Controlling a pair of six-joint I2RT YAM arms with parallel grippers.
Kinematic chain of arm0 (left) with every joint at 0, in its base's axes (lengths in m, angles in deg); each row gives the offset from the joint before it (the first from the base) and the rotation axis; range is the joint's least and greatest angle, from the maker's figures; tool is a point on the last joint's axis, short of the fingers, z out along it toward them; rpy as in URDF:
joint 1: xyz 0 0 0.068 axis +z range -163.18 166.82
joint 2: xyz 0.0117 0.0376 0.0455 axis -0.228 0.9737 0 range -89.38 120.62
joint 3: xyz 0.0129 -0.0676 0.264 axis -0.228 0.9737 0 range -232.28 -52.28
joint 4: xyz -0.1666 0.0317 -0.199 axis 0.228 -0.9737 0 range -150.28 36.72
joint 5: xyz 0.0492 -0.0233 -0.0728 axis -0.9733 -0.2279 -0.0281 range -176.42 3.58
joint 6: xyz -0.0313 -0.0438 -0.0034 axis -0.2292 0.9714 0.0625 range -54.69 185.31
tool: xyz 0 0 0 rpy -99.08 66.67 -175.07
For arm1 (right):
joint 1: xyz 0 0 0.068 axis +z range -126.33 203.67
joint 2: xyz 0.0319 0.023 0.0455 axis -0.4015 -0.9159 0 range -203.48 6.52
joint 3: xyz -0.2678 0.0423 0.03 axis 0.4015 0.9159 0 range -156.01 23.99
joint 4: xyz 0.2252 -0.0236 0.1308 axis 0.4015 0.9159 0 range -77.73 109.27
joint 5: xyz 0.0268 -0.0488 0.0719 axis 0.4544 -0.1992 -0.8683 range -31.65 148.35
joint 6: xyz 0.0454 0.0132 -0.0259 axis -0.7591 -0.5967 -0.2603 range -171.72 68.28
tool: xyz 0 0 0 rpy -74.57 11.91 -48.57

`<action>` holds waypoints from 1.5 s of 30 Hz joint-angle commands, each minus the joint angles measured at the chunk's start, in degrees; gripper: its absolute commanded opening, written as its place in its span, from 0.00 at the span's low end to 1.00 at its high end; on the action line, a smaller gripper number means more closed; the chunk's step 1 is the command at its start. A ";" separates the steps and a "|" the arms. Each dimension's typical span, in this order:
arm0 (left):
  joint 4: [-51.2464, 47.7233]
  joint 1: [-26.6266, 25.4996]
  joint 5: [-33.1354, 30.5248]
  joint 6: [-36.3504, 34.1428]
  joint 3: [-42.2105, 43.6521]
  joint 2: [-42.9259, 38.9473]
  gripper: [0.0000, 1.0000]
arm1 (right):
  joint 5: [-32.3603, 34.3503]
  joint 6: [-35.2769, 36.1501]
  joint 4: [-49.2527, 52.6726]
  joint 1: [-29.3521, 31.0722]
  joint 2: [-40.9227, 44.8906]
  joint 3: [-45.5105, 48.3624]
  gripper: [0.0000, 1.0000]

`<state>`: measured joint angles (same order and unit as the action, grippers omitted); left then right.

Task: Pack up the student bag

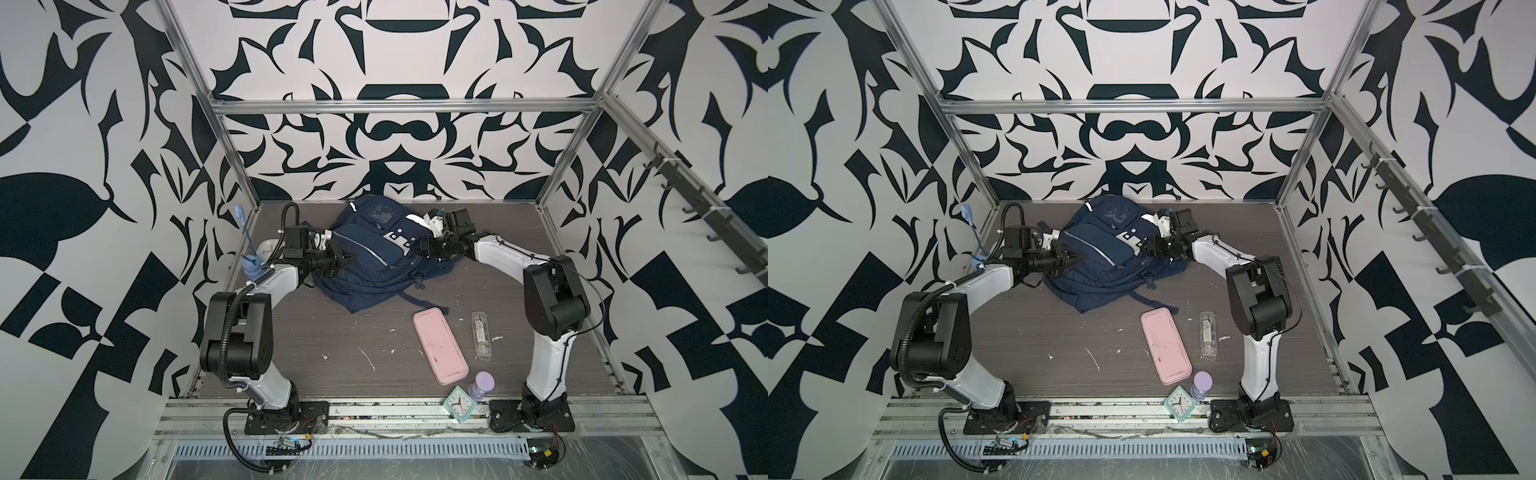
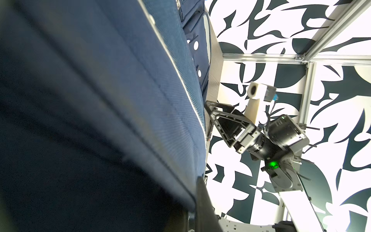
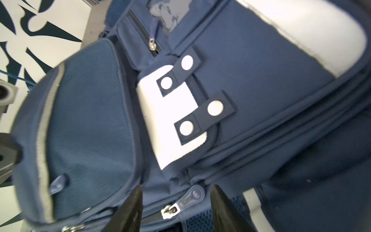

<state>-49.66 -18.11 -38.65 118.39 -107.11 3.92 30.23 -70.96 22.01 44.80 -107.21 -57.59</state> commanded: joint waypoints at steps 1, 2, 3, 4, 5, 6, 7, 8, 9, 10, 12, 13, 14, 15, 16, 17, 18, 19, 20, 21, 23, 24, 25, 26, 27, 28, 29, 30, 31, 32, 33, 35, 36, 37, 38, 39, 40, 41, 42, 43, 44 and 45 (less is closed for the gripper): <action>1.74 0.55 1.01 -0.64 -0.89 -0.26 0.05 | -0.88 1.05 0.02 0.23 -0.58 -1.92 0.56; 1.66 0.60 1.01 -0.66 -0.85 -0.31 0.05 | -0.88 1.13 -0.16 0.28 -0.83 -1.72 0.56; 1.57 0.56 1.03 -0.78 -0.89 -0.29 0.05 | -0.88 1.05 -0.33 0.23 -0.95 -1.63 0.56; 1.57 0.57 1.01 -0.74 -0.81 -0.28 0.05 | -1.02 1.01 -0.41 0.29 -1.13 -1.57 0.56; 1.55 0.58 0.95 -0.75 -0.80 -0.30 0.05 | -1.19 0.88 -0.58 0.21 -1.29 -1.33 0.55; 1.50 0.60 0.92 -0.84 -0.85 -0.24 0.05 | -1.47 0.74 -0.87 0.23 -1.41 -1.15 0.55; 1.53 0.62 0.92 -0.74 -0.89 -0.19 0.05 | -1.82 0.57 -1.31 0.28 -1.45 -0.84 0.54; 1.51 0.59 0.92 -0.71 -0.89 -0.19 0.05 | -2.25 0.29 -1.72 0.23 -1.49 -0.56 0.54; 1.57 0.55 0.92 -0.76 -0.91 -0.16 0.05 | -2.77 0.18 -2.01 0.28 -1.49 -0.47 0.53; 1.55 0.60 0.92 -0.72 -0.91 0.00 0.05 | -3.36 0.17 -2.13 0.26 -1.57 -0.26 0.52; 1.57 0.55 0.91 -0.73 -1.05 -0.02 0.05 | -4.56 0.07 -2.35 0.26 -1.67 -0.16 0.50; 1.57 0.62 0.84 -0.74 -1.05 -0.02 0.05 | -4.91 0.02 -2.53 0.29 -1.67 0.04 0.49; 1.56 0.55 0.88 -0.78 -0.99 -0.02 0.05 | -5.09 0.01 -2.57 0.23 -1.74 0.11 0.47; 1.56 0.61 0.84 -0.72 -1.11 -0.04 0.05 | -5.23 -0.13 -2.62 0.23 -1.76 0.18 0.46; 1.51 0.58 0.84 -0.67 -1.14 -0.03 0.05 | -5.52 -0.10 -2.70 0.13 -1.76 0.32 0.44; 1.52 0.56 0.84 -0.69 -1.14 0.00 0.05 | -5.94 -0.18 -2.82 0.18 -1.84 0.50 0.42; 1.44 0.57 0.84 -0.71 -1.24 0.00 0.05 | -6.20 -0.18 -2.84 0.14 -1.85 0.55 0.41; 1.41 0.62 0.84 -0.78 -1.25 0.09 0.05 | -6.31 -0.14 -2.82 0.06 -1.84 0.70 0.39; 1.39 0.54 0.83 -0.83 -1.25 0.07 0.05 | -6.33 -0.03 -2.83 -0.02 -1.76 0.87 0.39; 1.27 0.62 0.84 -0.85 -1.26 0.13 0.05 | -6.45 0.00 -2.87 -0.11 -1.71 1.00 0.38; 1.29 0.66 0.84 -0.82 -1.31 0.15 0.05 | -6.64 -0.02 -2.80 -0.43 -1.45 1.37 0.36; 1.28 0.70 0.79 -0.83 -1.39 0.26 0.05 | -6.76 -0.06 -2.76 -0.48 -1.28 1.59 0.35; 1.29 0.69 0.79 -0.87 -1.34 0.33 0.05 | -6.86 0.11 -2.79 -0.64 -0.99 1.85 0.34; 1.29 0.70 0.84 -0.86 -1.34 0.47 0.05 | -6.86 0.22 -2.67 -0.69 -0.77 2.03 0.34; 1.29 0.71 0.79 -0.81 -1.51 0.50 0.05 | -6.93 0.38 -2.49 -0.78 -0.54 2.12 0.33; 1.35 0.68 0.75 -0.83 -1.51 0.57 0.05 | -6.86 0.62 -2.26 -0.86 -0.36 2.26 0.33; 1.35 0.67 0.83 -0.80 -1.50 0.67 0.05 | -6.86 0.69 -2.10 -0.98 -0.23 2.34 0.33; 1.39 0.66 0.84 -0.81 -1.56 0.72 0.05 | -6.94 0.75 -1.89 -1.04 -0.17 2.41 0.33; 1.39 0.70 0.75 -0.82 -1.57 0.73 0.05 | -7.11 0.78 -1.83 -1.09 0.00 2.64 0.32; 1.39 0.63 0.78 -0.83 -1.60 0.69 0.05 | -7.28 0.71 -1.70 -1.08 0.32 2.86 0.32; 1.37 0.69 0.83 -0.79 -1.59 0.73 0.05 | -7.45 0.77 -1.74 -1.09 0.63 3.14 0.32; 1.30 0.71 0.75 -0.85 -1.61 0.67 0.05 | -7.78 0.62 -2.02 -1.09 1.35 4.02 0.32; 1.30 0.65 0.75 -0.86 -1.65 0.70 0.05 | -8.00 0.58 -2.18 -1.02 1.49 4.21 0.32; 1.28 0.71 0.75 -0.79 -1.64 0.74 0.05 | -8.30 0.57 -2.33 -1.09 1.58 4.24 0.31; 1.30 0.69 0.77 -0.84 -1.68 0.79 0.05 | -8.52 0.60 -2.29 -1.08 1.54 4.16 0.31; 1.26 0.69 0.83 -0.86 -1.74 0.85 0.05 | -8.74 0.60 -2.05 -1.15 1.50 4.07 0.30; 1.30 0.69 0.84 -0.85 -1.77 0.92 0.05 | -8.93 0.61 -2.01 -1.04 1.56 3.96 0.30; 1.30 0.66 0.84 -0.77 -1.77 0.92 0.05 | -9.04 0.57 -2.00 -1.08 1.80 4.06 0.30; 1.30 0.66 0.84 -0.79 -1.73 0.93 0.05 | -9.06 0.60 -2.11 -1.09 2.08 4.21 0.29; 1.30 0.71 0.84 -0.84 -1.65 0.91 0.05 | -9.14 0.62 -2.33 -1.07 2.43 4.47 0.29; 1.30 0.66 0.83 -0.85 -1.60 0.87 0.05 | -9.15 0.61 -2.55 -1.10 2.71 4.67 0.29; 1.27 0.63 0.84 -0.86 -1.60 0.92 0.05 | -9.10 0.68 -2.73 -1.08 2.89 4.76 0.29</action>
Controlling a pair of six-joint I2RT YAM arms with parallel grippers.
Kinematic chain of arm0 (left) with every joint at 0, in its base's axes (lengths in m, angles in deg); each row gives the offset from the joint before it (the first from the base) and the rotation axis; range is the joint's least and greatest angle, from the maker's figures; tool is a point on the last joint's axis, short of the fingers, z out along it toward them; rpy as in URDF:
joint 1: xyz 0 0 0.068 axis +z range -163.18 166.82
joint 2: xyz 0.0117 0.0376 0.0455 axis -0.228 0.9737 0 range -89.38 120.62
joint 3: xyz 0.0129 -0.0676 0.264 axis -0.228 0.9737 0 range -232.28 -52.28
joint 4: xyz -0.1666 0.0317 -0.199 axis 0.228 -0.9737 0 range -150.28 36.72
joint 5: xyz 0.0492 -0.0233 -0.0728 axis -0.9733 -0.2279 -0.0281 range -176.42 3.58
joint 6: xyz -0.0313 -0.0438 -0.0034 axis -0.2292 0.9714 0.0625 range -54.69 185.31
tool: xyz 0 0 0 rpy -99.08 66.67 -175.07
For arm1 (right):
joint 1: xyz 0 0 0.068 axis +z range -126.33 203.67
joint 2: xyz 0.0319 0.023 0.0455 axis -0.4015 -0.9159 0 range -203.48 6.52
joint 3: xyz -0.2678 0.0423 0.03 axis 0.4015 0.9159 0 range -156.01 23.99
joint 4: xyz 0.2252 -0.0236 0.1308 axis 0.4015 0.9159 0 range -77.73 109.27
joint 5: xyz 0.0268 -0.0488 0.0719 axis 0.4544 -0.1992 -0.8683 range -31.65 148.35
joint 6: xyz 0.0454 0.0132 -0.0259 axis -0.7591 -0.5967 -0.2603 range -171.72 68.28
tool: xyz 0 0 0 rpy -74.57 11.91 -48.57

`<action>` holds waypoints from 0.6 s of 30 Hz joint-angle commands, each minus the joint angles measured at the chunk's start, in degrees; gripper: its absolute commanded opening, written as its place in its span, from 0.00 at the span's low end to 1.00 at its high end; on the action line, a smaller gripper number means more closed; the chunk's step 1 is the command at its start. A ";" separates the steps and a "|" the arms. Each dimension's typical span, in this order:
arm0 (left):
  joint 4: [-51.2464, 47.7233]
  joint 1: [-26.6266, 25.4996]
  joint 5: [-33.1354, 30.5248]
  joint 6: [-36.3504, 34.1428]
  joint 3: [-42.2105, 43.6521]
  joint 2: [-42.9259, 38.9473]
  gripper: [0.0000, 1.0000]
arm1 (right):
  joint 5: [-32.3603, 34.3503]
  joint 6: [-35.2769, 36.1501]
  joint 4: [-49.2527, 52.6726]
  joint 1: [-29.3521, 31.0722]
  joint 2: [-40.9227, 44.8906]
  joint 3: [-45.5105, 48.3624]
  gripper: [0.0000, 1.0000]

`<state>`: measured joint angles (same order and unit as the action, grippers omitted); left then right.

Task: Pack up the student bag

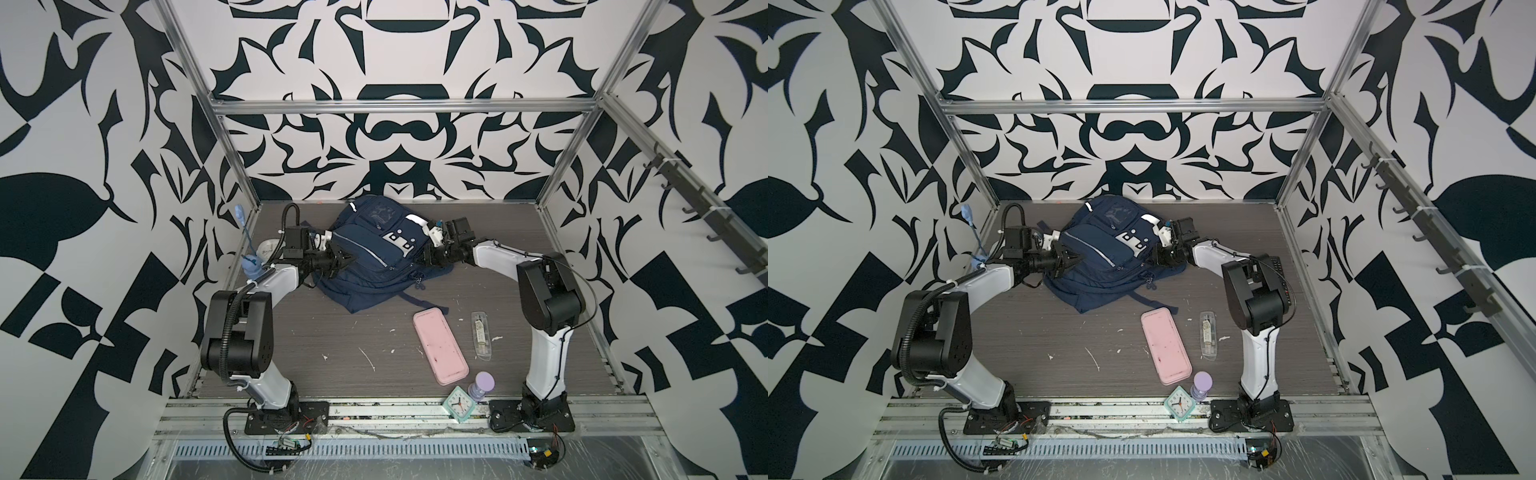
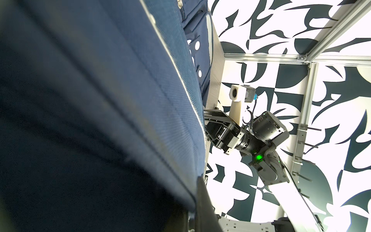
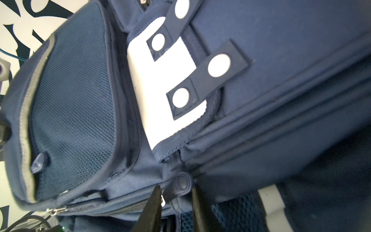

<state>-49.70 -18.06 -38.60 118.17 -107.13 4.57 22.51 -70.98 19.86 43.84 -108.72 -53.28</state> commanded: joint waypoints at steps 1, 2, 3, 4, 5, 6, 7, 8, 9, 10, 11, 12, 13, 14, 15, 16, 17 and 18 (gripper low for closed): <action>1.33 0.64 0.79 -0.61 -1.58 0.28 0.05 | -1.34 0.70 -0.72 -0.13 4.38 0.39 0.28; 1.35 0.66 0.79 -0.62 -1.58 0.40 0.05 | -1.34 0.70 -0.68 -0.12 4.32 0.37 0.28; 1.34 0.63 0.78 -0.60 -1.57 0.44 0.05 | -1.38 0.71 -0.72 -0.12 4.23 0.39 0.27; 1.35 0.62 0.79 -0.61 -1.51 0.47 0.05 | -1.43 0.60 -1.01 -0.06 4.23 0.45 0.27; 1.43 0.62 0.79 -0.65 -1.37 0.51 0.05 | -1.39 0.29 -1.57 -0.12 4.07 0.67 0.27; 1.48 0.66 0.79 -0.63 -1.24 0.51 0.05 | -1.35 0.10 -1.96 -0.17 3.92 0.72 0.27; 1.51 0.66 0.78 -0.71 -1.21 0.46 0.05 | -1.19 -0.10 -2.09 -0.12 3.59 0.49 0.29; 1.50 0.65 0.79 -0.67 -1.13 0.36 0.05 | -0.87 -0.15 -2.06 -0.20 3.23 0.15 0.32; 1.49 0.59 0.79 -0.67 -1.05 0.38 0.05 | -0.67 -0.20 -2.01 -0.16 2.95 -0.20 0.35; 1.45 0.62 0.79 -0.75 -0.94 0.27 0.05 | -0.42 -0.26 -1.97 -0.23 2.62 -0.53 0.37; 1.48 0.66 0.80 -0.74 -0.83 0.24 0.05 | 0.08 -0.17 -1.67 -0.26 2.40 -0.93 0.39; 1.49 0.64 0.79 -0.81 -0.85 0.16 0.05 | 0.46 -0.03 -1.42 -0.38 2.17 -1.35 0.40; 1.43 0.62 0.75 -0.81 -0.87 0.15 0.05 | 1.01 0.23 -1.10 -0.41 1.99 -1.66 0.41; 1.44 0.66 0.70 -0.76 -0.78 0.02 0.05 | 1.53 0.38 -0.83 -0.46 1.84 -2.04 0.43; 1.43 0.64 0.70 -0.76 -0.75 0.01 0.05 | 1.73 0.59 -0.64 -0.43 1.60 -2.32 0.44; 1.43 0.66 0.70 -0.78 -0.77 -0.08 0.05 | 1.73 0.67 -0.48 -0.56 1.30 -2.72 0.45; 1.43 0.66 0.70 -0.74 -0.78 -0.06 0.05 | 1.65 0.75 -0.34 -0.52 0.89 -3.07 0.46; 1.40 0.66 0.70 -0.76 -0.78 0.04 0.05 | 1.53 0.78 -0.24 -0.56 0.57 -3.38 0.46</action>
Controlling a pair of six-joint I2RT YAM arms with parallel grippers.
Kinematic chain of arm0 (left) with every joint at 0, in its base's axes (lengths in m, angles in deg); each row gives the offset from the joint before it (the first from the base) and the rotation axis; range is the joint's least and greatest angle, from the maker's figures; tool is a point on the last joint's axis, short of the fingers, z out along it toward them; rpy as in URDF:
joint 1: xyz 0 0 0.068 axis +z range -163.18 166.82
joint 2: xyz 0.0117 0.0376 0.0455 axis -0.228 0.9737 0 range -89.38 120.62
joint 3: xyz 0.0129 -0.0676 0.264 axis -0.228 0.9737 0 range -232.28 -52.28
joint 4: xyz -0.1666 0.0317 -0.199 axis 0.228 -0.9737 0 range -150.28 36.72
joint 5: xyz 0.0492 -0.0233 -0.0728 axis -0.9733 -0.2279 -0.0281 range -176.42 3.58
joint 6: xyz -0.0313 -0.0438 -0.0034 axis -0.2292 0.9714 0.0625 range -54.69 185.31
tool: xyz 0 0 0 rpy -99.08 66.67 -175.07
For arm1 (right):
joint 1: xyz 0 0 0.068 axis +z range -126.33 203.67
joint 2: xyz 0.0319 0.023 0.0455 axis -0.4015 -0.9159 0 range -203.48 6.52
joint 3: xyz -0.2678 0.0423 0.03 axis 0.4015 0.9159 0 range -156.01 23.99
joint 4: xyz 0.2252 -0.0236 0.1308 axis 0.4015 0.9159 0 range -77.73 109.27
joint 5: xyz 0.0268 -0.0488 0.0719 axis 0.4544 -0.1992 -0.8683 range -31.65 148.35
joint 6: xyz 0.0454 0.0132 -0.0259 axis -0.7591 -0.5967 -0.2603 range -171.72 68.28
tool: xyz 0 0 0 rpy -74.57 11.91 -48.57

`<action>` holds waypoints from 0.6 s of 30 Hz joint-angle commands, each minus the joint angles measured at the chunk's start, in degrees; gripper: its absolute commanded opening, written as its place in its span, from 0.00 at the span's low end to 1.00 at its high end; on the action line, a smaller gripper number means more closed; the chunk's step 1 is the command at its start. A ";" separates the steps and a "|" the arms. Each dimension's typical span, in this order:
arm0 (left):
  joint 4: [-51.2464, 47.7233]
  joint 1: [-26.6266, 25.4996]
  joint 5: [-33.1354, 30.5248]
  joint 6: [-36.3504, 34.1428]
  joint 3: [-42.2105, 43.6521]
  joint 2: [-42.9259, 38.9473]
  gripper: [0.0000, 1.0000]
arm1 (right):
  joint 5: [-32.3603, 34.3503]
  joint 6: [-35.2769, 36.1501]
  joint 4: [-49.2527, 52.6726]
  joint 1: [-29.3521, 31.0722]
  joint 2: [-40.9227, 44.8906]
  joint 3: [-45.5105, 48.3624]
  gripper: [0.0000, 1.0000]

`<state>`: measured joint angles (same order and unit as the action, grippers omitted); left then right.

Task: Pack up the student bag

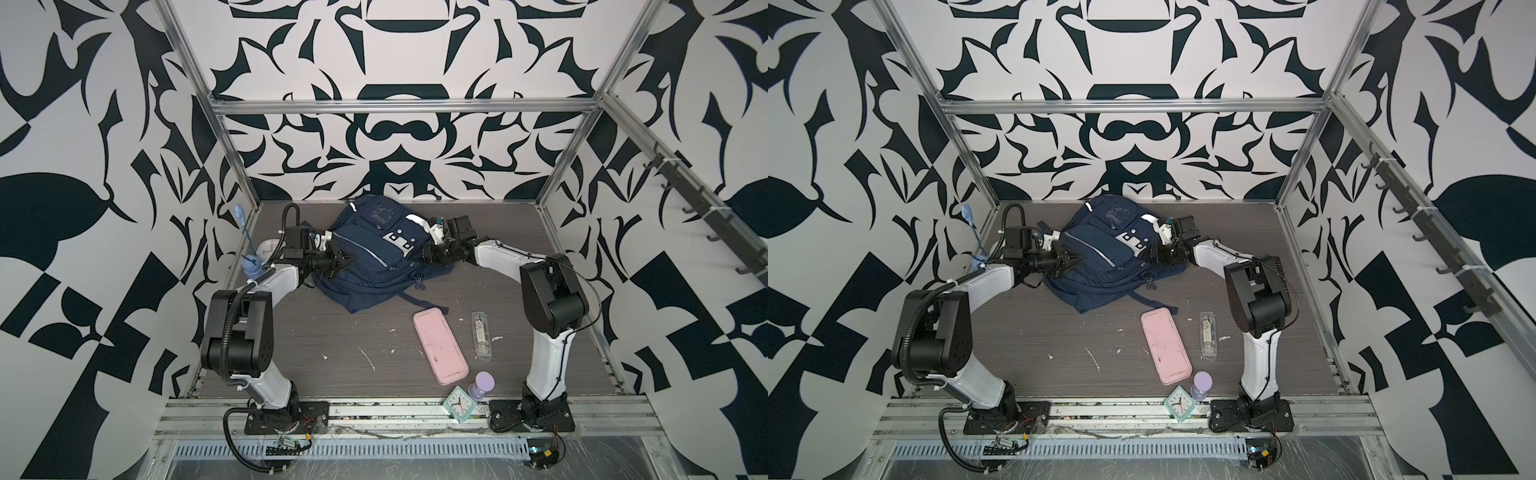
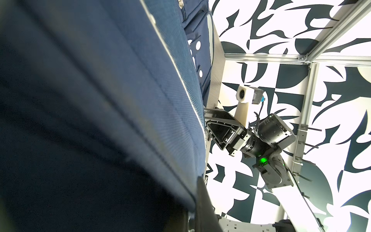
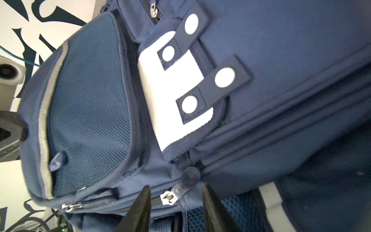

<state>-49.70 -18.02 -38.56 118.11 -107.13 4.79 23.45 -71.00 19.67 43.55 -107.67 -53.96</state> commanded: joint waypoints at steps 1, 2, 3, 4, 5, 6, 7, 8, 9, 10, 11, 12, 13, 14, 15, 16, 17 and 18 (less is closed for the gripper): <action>1.42 0.62 0.58 -0.61 -0.76 -0.20 0.05 | 0.40 0.81 0.01 -0.20 -0.97 -3.04 0.46; 1.44 0.62 0.57 -0.59 -0.78 -0.19 0.05 | 0.33 0.85 0.20 -0.28 -1.33 -3.32 0.46; 1.39 0.61 0.54 -0.67 -0.76 -0.08 0.05 | 0.27 0.91 0.31 -0.28 -1.68 -3.64 0.46; 1.39 0.62 0.56 -0.61 -0.62 -0.10 0.05 | 0.26 0.91 0.38 -0.27 -2.03 -3.90 0.46; 1.43 0.60 0.57 -0.59 -0.65 -0.06 0.05 | 0.27 0.90 0.42 -0.23 -2.34 -4.17 0.46; 1.44 0.57 0.57 -0.62 -0.62 -0.10 0.05 | 0.34 0.99 0.51 -0.25 -2.64 -4.43 0.45; 1.44 0.61 0.57 -0.59 -0.56 -0.12 0.05 | 0.62 1.26 0.93 -0.27 -2.98 -4.87 0.45; 1.37 0.62 0.49 -0.59 -0.57 -0.09 0.05 | 1.03 1.47 1.30 -0.23 -3.34 -5.18 0.45; 1.44 0.56 0.48 -0.60 -0.54 -0.06 0.05 | 1.21 1.66 1.39 -0.24 -3.53 -5.32 0.44; 1.40 0.58 0.44 -0.66 -0.57 -0.12 0.05 | 1.32 1.81 1.47 -0.32 -3.82 -5.51 0.44; 1.43 0.57 0.40 -0.59 -0.63 -0.07 0.05 | 1.20 1.95 1.48 -0.28 -4.09 -5.61 0.44; 1.41 0.60 0.37 -0.58 -0.65 -0.02 0.05 | 1.00 1.98 1.33 -0.28 -4.31 -5.72 0.43; 1.44 0.54 0.48 -0.55 -0.71 0.04 0.05 | 0.72 2.01 1.14 -0.17 -4.59 -5.76 0.42; 1.46 0.57 0.39 -0.53 -0.76 0.13 0.05 | 0.38 1.90 0.82 -0.19 -4.87 -5.80 0.41; 1.47 0.62 0.40 -0.54 -0.74 0.14 0.05 | 0.12 1.70 0.68 -0.24 -5.19 -5.85 0.40; 1.59 0.62 0.40 -0.45 -0.78 0.23 0.05 | -0.12 1.50 0.51 -0.11 -5.46 -5.97 0.38; 1.56 0.57 0.35 -0.47 -0.78 0.25 0.05 | -0.26 1.38 0.51 -0.02 -5.64 -6.04 0.37; 1.69 0.58 0.40 -0.37 -0.72 0.23 0.05 | -0.18 1.47 0.64 0.20 -5.77 -6.00 0.36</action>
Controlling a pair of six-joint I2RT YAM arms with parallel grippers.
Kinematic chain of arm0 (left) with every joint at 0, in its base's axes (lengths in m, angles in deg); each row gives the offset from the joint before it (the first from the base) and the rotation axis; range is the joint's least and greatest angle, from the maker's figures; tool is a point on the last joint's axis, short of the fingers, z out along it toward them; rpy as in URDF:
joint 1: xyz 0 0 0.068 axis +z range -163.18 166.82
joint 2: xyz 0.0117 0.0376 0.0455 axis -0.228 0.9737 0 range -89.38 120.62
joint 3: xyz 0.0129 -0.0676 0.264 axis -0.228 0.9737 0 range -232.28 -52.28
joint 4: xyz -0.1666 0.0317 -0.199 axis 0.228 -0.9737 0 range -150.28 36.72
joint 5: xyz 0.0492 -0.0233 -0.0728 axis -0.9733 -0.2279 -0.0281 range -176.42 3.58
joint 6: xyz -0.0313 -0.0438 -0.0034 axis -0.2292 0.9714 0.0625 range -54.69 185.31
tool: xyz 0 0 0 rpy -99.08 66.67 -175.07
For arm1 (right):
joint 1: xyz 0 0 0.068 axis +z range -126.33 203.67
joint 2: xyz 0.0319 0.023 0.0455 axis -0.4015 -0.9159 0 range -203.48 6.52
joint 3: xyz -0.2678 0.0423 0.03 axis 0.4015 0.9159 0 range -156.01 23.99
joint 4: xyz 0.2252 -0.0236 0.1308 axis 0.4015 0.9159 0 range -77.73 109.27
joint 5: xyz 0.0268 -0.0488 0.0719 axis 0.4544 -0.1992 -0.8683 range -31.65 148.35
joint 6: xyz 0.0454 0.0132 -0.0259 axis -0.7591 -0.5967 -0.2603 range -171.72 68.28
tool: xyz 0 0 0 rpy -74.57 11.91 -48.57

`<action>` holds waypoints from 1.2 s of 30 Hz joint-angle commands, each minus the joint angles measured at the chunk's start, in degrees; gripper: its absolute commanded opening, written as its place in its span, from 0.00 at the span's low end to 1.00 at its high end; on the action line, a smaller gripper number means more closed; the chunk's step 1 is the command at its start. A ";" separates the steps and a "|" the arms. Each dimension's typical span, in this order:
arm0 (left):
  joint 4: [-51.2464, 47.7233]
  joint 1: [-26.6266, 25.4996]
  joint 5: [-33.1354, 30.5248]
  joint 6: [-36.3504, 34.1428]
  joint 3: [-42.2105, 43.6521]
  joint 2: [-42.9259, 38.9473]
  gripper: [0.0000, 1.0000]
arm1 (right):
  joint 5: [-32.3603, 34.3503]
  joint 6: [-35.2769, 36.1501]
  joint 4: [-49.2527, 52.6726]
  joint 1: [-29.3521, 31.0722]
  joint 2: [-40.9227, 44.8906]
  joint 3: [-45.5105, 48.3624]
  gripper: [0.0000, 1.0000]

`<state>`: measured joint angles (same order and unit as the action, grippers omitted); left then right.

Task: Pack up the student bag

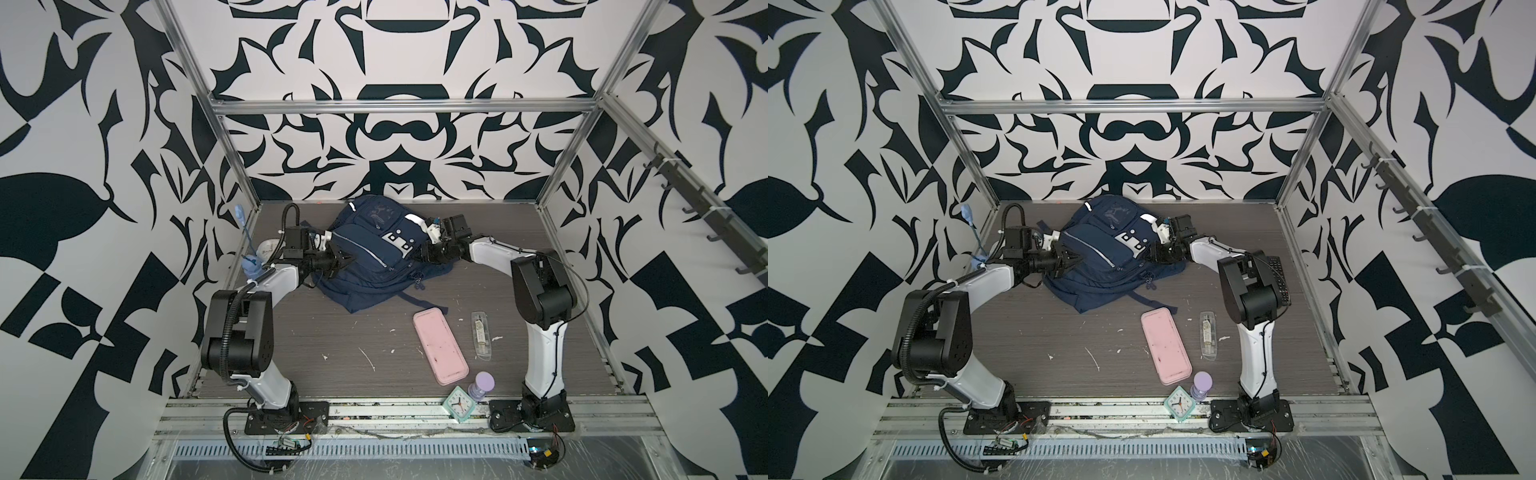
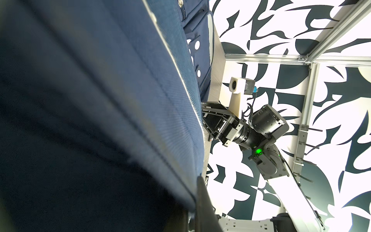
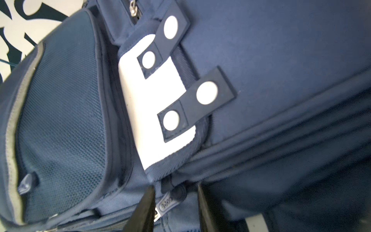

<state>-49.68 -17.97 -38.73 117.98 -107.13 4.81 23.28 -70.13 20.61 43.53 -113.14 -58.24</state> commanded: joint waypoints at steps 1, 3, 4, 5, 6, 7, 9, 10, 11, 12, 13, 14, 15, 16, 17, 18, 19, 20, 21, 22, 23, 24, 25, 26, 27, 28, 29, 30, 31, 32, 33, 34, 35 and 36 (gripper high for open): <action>1.68 0.54 0.57 -0.26 -0.86 0.24 0.05 | 0.28 0.81 -0.13 0.41 -0.31 -1.67 0.35; 1.68 0.53 0.49 -0.21 -0.85 0.20 0.05 | 0.99 1.41 0.47 0.92 -0.18 -1.53 0.33; 1.55 0.58 0.48 -0.25 -0.93 0.22 0.05 | 1.50 1.66 0.98 1.13 -0.14 -1.55 0.31; 1.59 0.57 0.48 -0.27 -1.04 0.21 0.05 | 2.03 1.72 1.71 1.36 -0.06 -1.69 0.30; 1.59 0.57 0.48 -0.13 -1.08 0.24 0.05 | 2.36 1.95 2.30 1.54 0.07 -1.78 0.28; 1.59 0.57 0.48 -0.17 -1.22 0.31 0.05 | 2.46 2.14 2.47 1.72 0.37 -1.55 0.27; 1.59 0.55 0.48 -0.12 -1.29 0.32 0.05 | 2.64 2.17 2.15 1.94 1.44 -0.59 0.25; 1.59 0.57 0.48 -0.19 -1.25 0.29 0.05 | 2.64 2.16 2.05 2.00 2.04 0.04 0.24; 1.59 0.53 0.48 -0.12 -1.23 0.31 0.05 | 2.55 2.00 1.78 1.98 2.67 0.56 0.23; 1.59 0.51 0.43 -0.13 -1.25 0.30 0.05 | 2.42 1.94 1.62 2.03 3.20 1.06 0.21; 1.57 0.57 0.40 -0.12 -1.21 0.31 0.05 | 2.29 1.88 1.33 2.03 3.90 1.62 0.20; 1.53 0.56 0.44 -0.16 -1.22 0.34 0.05 | 2.33 1.80 1.12 2.03 4.52 2.15 0.19; 1.57 0.57 0.45 -0.17 -1.11 0.38 0.05 | 2.42 1.76 1.02 2.03 4.95 2.38 0.18; 1.68 0.56 0.44 -0.17 -1.07 0.35 0.05 | 2.46 1.67 0.98 2.00 5.34 2.67 0.17; 1.76 0.57 0.48 -0.13 -1.05 0.52 0.05 | 2.53 1.70 0.89 2.03 5.71 2.86 0.16; 1.75 0.57 0.52 -0.12 -0.93 0.51 0.05 | 2.50 1.77 0.74 2.03 5.90 3.08 0.15; 1.85 0.58 0.49 -0.11 -0.95 0.35 0.05 | 2.46 1.69 0.59 2.02 6.00 3.21 0.13; 1.78 0.56 0.44 -0.11 -0.96 0.38 0.05 | 2.46 1.64 0.58 1.96 6.09 3.29 0.12; 1.77 0.56 0.48 -0.17 -0.84 0.32 0.05 | 2.32 1.59 0.55 1.99 6.18 3.31 0.11; 1.77 0.58 0.48 -0.24 -0.87 0.29 0.05 | 2.13 1.44 0.39 2.03 6.33 3.55 0.11; 1.68 0.56 0.48 -0.23 -0.85 0.23 0.05 | 1.90 1.23 0.17 1.97 6.71 3.89 0.10; 1.59 0.55 0.51 -0.32 -0.87 0.19 0.05 | 1.69 1.09 -0.19 1.96 7.07 4.28 0.10; 1.58 0.65 0.48 -0.34 -0.87 0.21 0.05 | 1.43 0.83 -0.68 2.00 7.52 4.82 0.09; 1.59 0.64 0.48 -0.31 -0.87 0.20 0.05 | 1.32 0.72 -0.90 1.94 7.83 5.25 0.09; 1.59 0.59 0.48 -0.29 -0.78 0.17 0.05 | 1.39 0.67 -0.87 1.98 8.01 5.33 0.09; 1.59 0.61 0.48 -0.30 -0.83 0.15 0.05 | 1.41 0.72 -0.78 2.03 8.18 5.41 0.09; 1.59 0.61 0.48 -0.30 -0.80 0.14 0.05 | 1.73 0.71 -0.66 2.02 8.45 5.59 0.11; 1.59 0.61 0.48 -0.20 -0.81 0.15 0.05 | 2.26 0.74 -0.74 1.96 8.62 5.66 0.18; 1.68 0.63 0.48 -0.27 -0.85 0.03 0.05 | 2.83 0.64 -0.57 1.94 8.69 5.64 0.27; 1.68 0.59 0.57 -0.26 -0.71 0.03 0.05 | 3.30 0.59 -0.24 1.96 8.65 5.36 0.34; 1.68 0.65 0.57 -0.20 -0.78 -0.05 0.05 | 3.47 0.63 0.07 1.95 8.48 4.97 0.38; 1.68 0.62 0.57 -0.27 -0.77 -0.06 0.05 | 3.81 0.48 0.48 1.99 8.32 4.65 0.42; 1.55 0.63 0.57 -0.27 -0.67 -0.05 0.05 | 4.04 0.31 0.77 1.95 8.08 4.01 0.43; 1.59 0.65 0.66 -0.23 -0.63 -0.08 0.05 | 4.17 0.09 1.01 2.00 7.83 3.58 0.44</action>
<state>-49.70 -17.95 -38.76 118.00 -107.13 4.88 26.34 -69.69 21.07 45.26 -107.39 -52.76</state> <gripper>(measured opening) 0.065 0.432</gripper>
